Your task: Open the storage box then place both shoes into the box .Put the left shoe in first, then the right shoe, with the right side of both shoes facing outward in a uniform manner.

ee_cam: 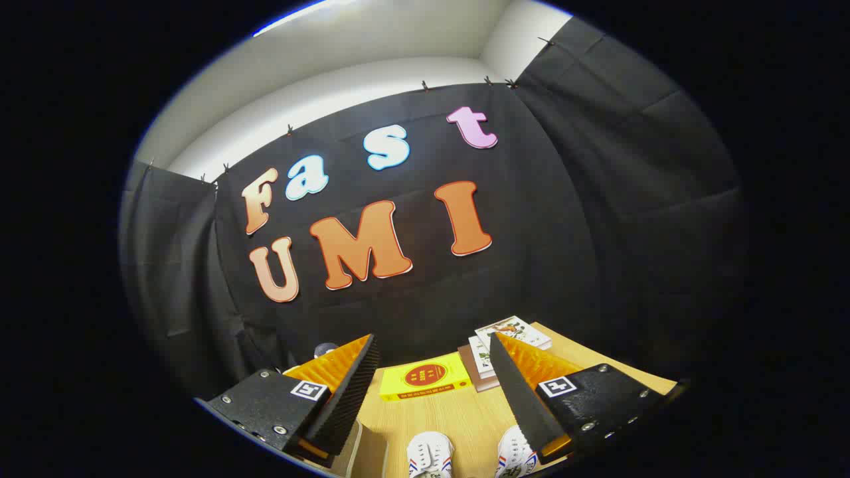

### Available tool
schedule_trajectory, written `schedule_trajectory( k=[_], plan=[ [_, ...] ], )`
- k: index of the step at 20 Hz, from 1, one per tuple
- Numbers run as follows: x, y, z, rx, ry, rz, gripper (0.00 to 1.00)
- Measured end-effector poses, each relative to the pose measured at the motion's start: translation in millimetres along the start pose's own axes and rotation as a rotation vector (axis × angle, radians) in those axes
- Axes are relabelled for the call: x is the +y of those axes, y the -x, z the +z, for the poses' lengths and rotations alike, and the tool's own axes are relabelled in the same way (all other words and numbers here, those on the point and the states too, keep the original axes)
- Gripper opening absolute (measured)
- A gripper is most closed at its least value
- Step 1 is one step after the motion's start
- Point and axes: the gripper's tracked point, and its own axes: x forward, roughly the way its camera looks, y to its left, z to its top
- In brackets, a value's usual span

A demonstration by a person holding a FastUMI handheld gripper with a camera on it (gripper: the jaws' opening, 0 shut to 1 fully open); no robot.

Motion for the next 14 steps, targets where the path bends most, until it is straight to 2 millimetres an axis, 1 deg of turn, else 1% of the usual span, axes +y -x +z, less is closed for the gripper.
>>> schedule_trajectory(
  k=[2,4,6,9,11,14],
  plan=[
    [-4,2,2,-0.002,0.039,-0.018,0.98],
    [-16,1,2,0.003,0.093,-0.047,0.98],
    [-23,3,1,0.013,0.15,-0.075,0.98],
    [-37,4,4,0.011,0.27,-0.13,0.98],
    [-39,4,-4,0.044,0.345,-0.133,0.98],
    [-34,5,-10,0.073,0.383,-0.104,0.99]
  ],
)
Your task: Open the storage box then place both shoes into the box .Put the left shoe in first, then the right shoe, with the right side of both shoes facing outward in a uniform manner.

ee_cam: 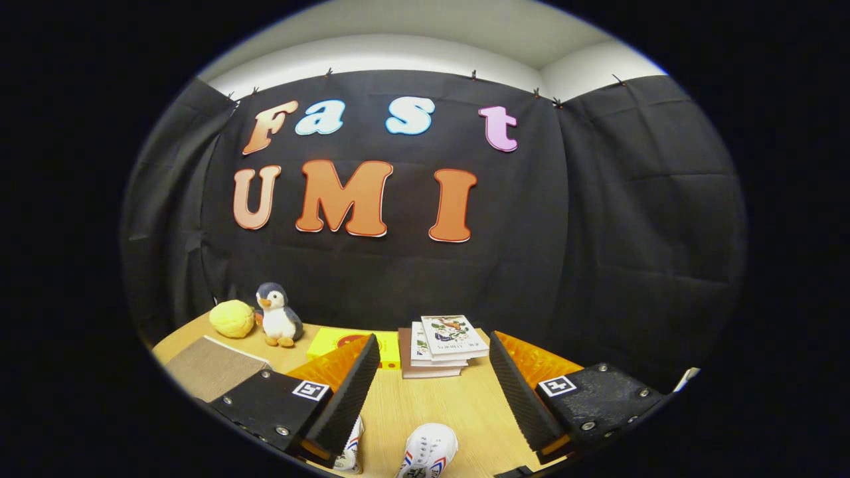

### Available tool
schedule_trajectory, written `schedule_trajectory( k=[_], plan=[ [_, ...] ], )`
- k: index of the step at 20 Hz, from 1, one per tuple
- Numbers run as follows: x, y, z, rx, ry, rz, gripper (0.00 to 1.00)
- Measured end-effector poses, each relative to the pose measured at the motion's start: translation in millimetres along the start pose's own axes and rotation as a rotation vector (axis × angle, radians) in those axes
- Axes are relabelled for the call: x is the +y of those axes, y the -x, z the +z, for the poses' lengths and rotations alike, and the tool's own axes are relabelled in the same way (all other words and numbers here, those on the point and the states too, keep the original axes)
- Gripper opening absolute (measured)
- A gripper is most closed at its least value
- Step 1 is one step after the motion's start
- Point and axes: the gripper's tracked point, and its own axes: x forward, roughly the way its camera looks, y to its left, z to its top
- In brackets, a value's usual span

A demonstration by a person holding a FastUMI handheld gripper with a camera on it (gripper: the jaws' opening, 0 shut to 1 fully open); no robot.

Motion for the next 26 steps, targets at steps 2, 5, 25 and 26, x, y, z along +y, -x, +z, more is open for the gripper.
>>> schedule_trajectory(
  k=[2,5,25,26],
  plan=[
    [5,-3,-5,0.013,0.016,0.018,0.99],
    [8,-5,-13,0.044,0.008,0.047,0.99],
    [188,34,-145,0.64,-0.688,0.721,0.98],
    [197,40,-149,0.667,-0.712,0.758,0.98]
  ],
)
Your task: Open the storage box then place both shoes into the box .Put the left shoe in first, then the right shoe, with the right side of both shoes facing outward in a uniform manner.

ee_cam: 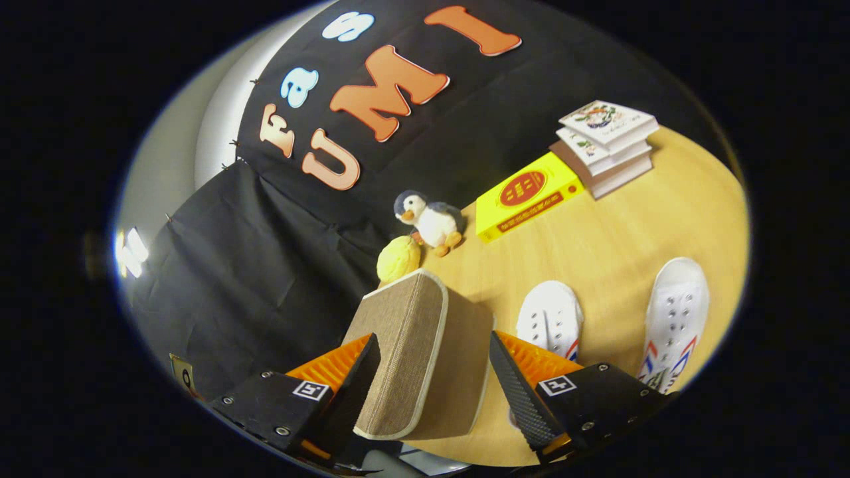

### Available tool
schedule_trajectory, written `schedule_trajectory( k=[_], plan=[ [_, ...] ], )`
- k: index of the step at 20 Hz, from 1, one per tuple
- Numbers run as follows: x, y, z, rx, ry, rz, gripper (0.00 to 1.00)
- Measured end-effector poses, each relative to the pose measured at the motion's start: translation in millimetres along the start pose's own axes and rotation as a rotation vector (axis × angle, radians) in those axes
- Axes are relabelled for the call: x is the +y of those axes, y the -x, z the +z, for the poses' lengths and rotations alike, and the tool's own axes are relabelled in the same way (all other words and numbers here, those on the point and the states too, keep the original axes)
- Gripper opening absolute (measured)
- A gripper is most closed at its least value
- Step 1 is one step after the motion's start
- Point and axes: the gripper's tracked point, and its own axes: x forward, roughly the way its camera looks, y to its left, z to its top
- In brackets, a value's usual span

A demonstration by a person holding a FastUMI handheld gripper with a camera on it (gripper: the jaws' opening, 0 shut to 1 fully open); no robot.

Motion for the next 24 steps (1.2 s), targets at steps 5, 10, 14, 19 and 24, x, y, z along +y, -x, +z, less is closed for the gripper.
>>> schedule_trajectory(
  k=[5,10,14,19,24],
  plan=[
    [9,-22,-39,0.127,-0.133,0.122,0.98],
    [25,-37,-71,0.229,-0.25,0.222,0.98],
    [35,-42,-73,0.246,-0.349,0.29,0.98],
    [36,-37,-57,0.195,-0.376,0.284,0.87],
    [37,-26,-41,0.135,-0.42,0.285,0.34]
  ],
)
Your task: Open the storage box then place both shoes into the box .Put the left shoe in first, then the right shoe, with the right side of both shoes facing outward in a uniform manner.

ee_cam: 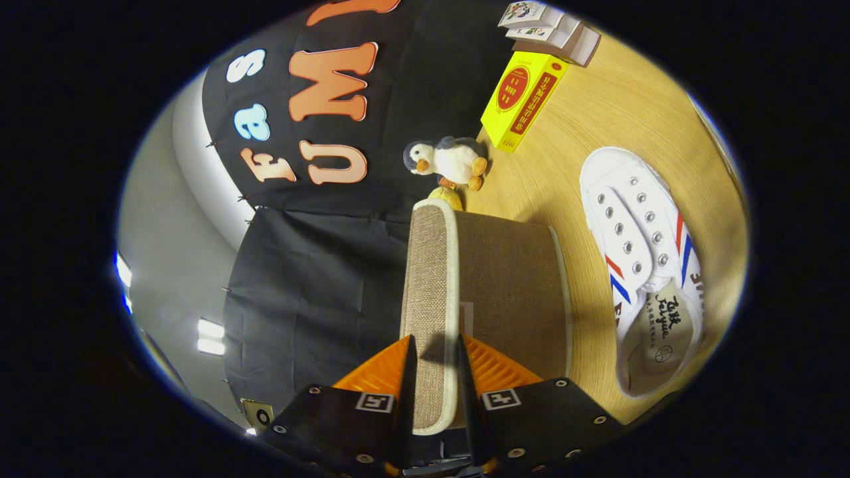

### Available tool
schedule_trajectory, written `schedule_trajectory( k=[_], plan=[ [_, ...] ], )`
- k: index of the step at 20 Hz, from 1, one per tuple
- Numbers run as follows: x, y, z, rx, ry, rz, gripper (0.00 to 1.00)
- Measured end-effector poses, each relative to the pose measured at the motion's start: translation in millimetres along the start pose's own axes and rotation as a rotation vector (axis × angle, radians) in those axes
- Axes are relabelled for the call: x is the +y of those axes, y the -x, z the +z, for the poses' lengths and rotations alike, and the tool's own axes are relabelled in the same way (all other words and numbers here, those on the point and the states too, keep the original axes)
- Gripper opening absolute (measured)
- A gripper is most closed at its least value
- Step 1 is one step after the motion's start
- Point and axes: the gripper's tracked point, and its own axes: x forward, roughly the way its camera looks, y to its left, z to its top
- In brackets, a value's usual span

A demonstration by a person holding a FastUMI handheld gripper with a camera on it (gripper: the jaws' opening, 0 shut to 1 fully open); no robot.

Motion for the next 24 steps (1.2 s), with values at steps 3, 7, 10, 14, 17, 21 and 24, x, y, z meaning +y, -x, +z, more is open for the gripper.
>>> schedule_trajectory(
  k=[3,7,10,14,17,21,24],
  plan=[
    [30,1,7,-0.033,0.005,0.068,0.13],
    [60,-9,26,-0.094,0.111,0.005,0.01],
    [105,-21,19,-0.057,0.191,0.046,0.01],
    [122,-35,13,-0.046,0.21,0.065,0.02],
    [150,-55,8,-0.038,0.23,0.078,0.02],
    [197,-105,-13,0.023,0.328,0.097,0.02],
    [216,-149,-46,0.093,0.425,0.082,0.08]
  ],
)
